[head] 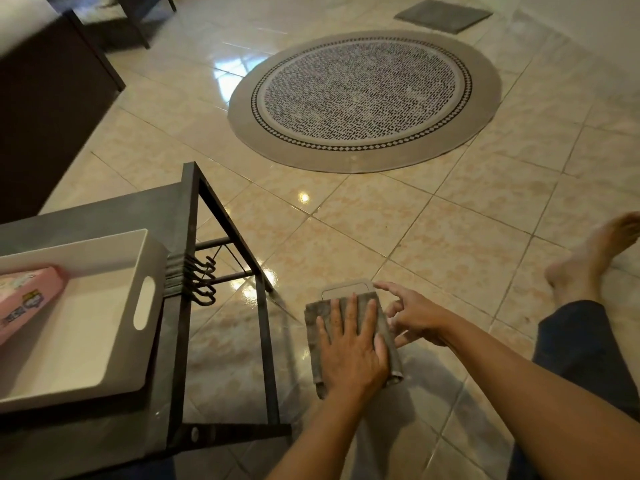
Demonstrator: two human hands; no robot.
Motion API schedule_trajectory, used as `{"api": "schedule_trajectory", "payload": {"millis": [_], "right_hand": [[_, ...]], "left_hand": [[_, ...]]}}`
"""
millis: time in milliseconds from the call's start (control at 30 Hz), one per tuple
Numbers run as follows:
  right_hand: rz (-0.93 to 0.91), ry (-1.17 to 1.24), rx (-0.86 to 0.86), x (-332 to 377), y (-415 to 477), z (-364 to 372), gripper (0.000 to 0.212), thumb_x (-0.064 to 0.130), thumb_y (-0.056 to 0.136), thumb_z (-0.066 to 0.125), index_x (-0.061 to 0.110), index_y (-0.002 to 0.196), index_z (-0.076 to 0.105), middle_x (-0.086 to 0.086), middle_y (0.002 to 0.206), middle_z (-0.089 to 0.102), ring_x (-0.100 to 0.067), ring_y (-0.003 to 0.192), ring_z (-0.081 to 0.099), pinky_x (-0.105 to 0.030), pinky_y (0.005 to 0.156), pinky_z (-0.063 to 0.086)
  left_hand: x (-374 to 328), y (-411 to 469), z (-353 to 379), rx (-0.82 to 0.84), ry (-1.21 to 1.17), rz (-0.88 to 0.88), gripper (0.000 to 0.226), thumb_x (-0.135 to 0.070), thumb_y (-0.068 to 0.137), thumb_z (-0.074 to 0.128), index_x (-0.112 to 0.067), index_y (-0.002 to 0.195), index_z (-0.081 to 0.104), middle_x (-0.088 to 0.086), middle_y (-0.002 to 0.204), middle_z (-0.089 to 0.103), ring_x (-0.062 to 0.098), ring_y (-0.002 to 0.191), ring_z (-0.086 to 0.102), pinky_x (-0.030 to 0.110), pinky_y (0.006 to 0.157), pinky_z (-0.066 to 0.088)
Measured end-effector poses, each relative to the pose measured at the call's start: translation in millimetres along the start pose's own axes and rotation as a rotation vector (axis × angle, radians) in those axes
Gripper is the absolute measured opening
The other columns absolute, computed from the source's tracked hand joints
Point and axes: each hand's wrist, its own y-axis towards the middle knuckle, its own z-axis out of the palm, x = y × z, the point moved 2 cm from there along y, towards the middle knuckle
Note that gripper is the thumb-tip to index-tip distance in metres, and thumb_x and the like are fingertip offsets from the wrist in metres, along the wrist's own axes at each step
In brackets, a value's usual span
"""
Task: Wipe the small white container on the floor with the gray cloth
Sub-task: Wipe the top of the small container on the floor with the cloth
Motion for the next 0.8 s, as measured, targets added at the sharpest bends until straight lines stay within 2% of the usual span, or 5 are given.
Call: {"api": "schedule_trajectory", "payload": {"millis": [267, 433, 533, 700, 800], "right_hand": [[0.009, -0.004, -0.010, -0.5, 2.4, 1.0, 0.086, -0.019, 0.085, 0.054, 0.035, 0.149, 0.034, -0.012, 0.086, 0.057, -0.023, 0.072, 0.065, -0.055, 0.077, 0.061], [-0.004, -0.039, 0.010, 2.7, 2.8, 1.1, 0.091, -0.021, 0.081, 0.049, 0.035, 0.150, 0.029, -0.027, 0.103, 0.063, -0.026, 0.080, 0.068, -0.050, 0.074, 0.063], [0.004, -0.049, -0.029, 1.8, 2.0, 2.7, 0.088, -0.019, 0.084, 0.052, 0.034, 0.150, 0.032, -0.017, 0.093, 0.059, -0.024, 0.074, 0.067, -0.045, 0.068, 0.064], [0.016, -0.030, -0.004, 1.8, 2.8, 0.3, 0.089, -0.021, 0.081, 0.049, 0.034, 0.150, 0.032, -0.016, 0.092, 0.060, -0.027, 0.077, 0.067, -0.050, 0.073, 0.062], [0.011, -0.042, -0.009, 0.7, 2.0, 1.1, 0.089, -0.022, 0.081, 0.047, 0.034, 0.149, 0.032, -0.016, 0.092, 0.059, -0.025, 0.076, 0.066, -0.048, 0.072, 0.063]], "left_hand": [[15.9, 3.9, -3.8, -0.039, -0.040, -0.123, 0.064, -0.046, 0.097, 0.014, -0.031, 0.151, -0.017, 0.006, 0.158, -0.025, 0.028, 0.144, -0.024, 0.052, 0.117, -0.008], [-5.1, 23.1, -4.7, 0.019, 0.013, 0.012, 0.061, -0.046, 0.098, 0.013, -0.034, 0.150, -0.017, 0.005, 0.158, -0.026, 0.027, 0.144, -0.026, 0.052, 0.116, -0.014], [16.6, 23.9, -13.7, -0.008, -0.024, -0.110, 0.065, -0.043, 0.100, 0.019, -0.032, 0.148, -0.023, 0.004, 0.157, -0.030, 0.026, 0.142, -0.030, 0.051, 0.117, -0.013], [-14.5, -4.8, 0.0, 0.029, -0.051, -0.025, 0.063, -0.056, 0.089, -0.008, -0.039, 0.149, -0.016, 0.007, 0.157, -0.027, 0.028, 0.142, -0.031, 0.054, 0.114, -0.015], [-4.7, 20.5, -7.4, 0.039, 0.004, -0.045, 0.065, -0.052, 0.086, -0.004, -0.039, 0.147, -0.021, 0.005, 0.157, -0.028, 0.028, 0.143, -0.028, 0.056, 0.116, -0.010]]}}
